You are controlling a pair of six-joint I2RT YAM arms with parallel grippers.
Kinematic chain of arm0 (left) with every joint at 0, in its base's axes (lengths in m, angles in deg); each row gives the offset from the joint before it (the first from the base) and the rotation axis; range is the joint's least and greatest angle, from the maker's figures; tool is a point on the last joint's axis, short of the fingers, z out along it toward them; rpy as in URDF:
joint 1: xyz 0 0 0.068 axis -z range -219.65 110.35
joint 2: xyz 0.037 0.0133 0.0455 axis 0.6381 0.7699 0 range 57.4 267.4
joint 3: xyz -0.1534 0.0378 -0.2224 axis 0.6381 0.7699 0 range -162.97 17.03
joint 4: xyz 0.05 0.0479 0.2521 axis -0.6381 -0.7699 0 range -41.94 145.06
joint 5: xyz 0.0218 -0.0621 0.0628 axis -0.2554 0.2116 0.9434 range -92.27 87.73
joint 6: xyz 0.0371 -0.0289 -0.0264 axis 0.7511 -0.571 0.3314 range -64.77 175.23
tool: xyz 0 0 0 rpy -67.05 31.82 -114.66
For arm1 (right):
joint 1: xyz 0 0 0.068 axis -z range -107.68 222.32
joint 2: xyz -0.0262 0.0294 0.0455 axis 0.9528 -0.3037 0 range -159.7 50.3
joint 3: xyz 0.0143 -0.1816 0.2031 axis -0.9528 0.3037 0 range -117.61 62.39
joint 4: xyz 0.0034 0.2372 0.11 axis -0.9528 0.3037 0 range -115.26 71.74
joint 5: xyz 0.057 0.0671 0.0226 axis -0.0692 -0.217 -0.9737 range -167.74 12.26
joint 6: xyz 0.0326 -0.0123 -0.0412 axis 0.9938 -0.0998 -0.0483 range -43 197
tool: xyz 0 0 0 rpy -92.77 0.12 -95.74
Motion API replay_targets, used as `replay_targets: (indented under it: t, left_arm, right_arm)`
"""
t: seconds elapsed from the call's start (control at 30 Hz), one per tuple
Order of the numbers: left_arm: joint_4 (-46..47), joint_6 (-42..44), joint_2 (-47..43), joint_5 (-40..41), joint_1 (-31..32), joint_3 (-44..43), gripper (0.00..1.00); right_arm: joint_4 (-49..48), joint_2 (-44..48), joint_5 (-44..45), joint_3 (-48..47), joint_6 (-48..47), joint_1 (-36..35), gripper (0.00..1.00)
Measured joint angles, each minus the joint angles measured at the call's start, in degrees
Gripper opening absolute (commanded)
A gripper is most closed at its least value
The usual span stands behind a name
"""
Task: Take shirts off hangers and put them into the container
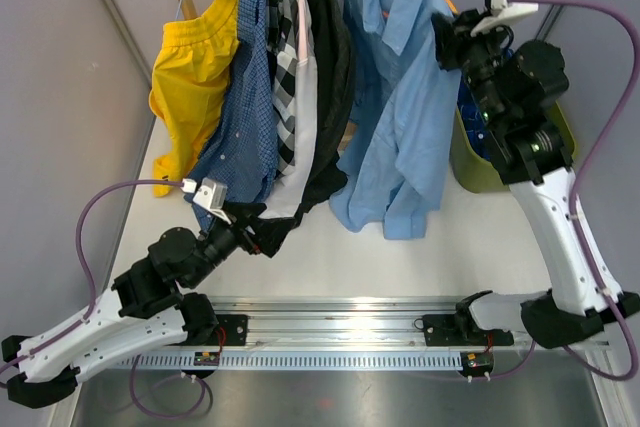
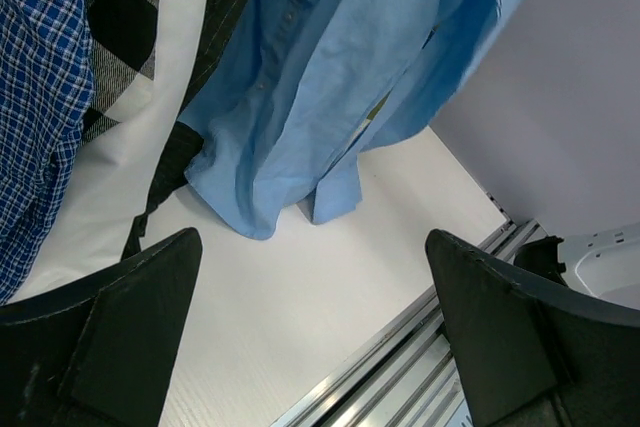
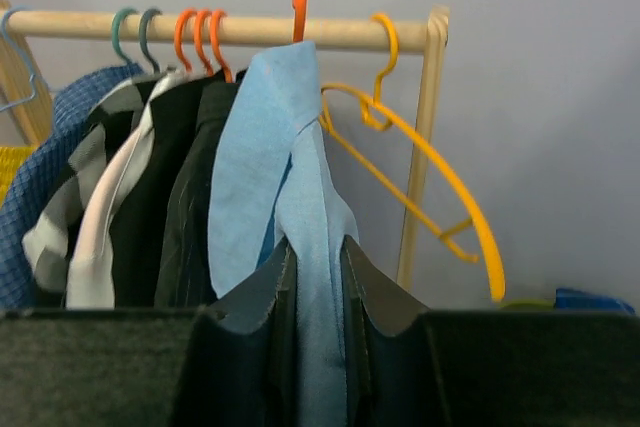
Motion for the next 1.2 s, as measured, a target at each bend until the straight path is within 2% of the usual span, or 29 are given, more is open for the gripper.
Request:
replay_targets:
  t: [0.23,0.47,0.6,0.8,1.0,1.2]
  left_arm:
    - [1.0,0.4,2.1,0.0,0.0,-0.8,0.99]
    - [3.3,0.7,11.7,-1.9,0.0,-4.5,0.99]
    - [5.9,0.2,16.5,-2.7,0.0,-5.9,0.99]
    - [12.6,-4.2,20.9,-2.6,0.9,-7.3,0.99]
    - [18.4,-10.2,26.1,-0.9,6.1,-7.3,0.99]
    - [20.4,-15.3,29.2,-0.4,6.9,-7.3,0.99]
  right_arm:
    - [10.8,22.8,-2.0,20.9,5.6,0.0,0.00]
    - [26.6,36.9,-8.8,26.8,11.3,0.0,0.00]
    - [33.3,39.7,-15.2,28.9,13.7,0.0,0.00]
    - [35.1,42.9,-27.5,40.2,19.3,0.0,0.00]
    - [35.0,43.3,-32.3,43.7,22.5,0.0,0.00]
    - [32.6,43.0,-34.7,43.7,23.5,0.0,0.00]
